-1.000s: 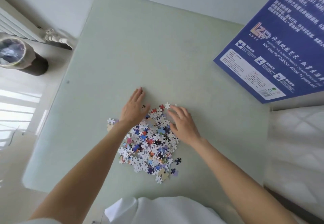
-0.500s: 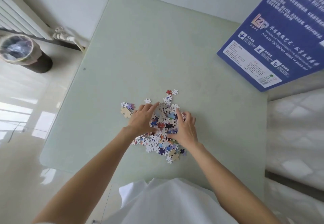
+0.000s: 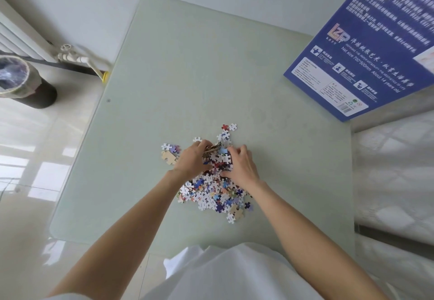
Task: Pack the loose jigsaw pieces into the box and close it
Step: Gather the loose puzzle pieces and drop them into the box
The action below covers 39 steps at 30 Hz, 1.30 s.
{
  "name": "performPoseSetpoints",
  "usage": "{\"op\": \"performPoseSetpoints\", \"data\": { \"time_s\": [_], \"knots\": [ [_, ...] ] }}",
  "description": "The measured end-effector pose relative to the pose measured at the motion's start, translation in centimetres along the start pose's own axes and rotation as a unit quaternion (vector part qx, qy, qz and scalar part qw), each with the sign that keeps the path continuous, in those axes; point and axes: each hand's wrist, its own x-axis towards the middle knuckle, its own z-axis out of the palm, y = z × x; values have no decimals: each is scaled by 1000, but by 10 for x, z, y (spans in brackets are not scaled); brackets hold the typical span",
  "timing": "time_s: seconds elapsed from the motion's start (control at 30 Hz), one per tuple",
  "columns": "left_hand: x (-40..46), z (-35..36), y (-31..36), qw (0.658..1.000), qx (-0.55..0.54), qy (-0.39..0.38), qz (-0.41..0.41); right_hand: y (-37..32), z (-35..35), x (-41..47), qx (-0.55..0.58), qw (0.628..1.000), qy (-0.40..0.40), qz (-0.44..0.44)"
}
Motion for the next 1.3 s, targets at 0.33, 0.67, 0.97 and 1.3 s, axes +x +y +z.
{"op": "performPoseSetpoints", "data": {
  "time_s": [0.33,0.67,0.97,1.3],
  "knots": [
    [6,-2,-1,1000,10,-1,26,-13,-8,5,74,996,-42,20],
    [7,-3,-6,998,9,52,47,-14,-11,13,-2,1000,-5,-22],
    [4,-9,-15,998,-1,65,15,-5,-23,7,69,997,35,-17],
    [2,-11,-12,998,-1,62,-23,3,-32,5,141,988,61,-15]
  ]
}}
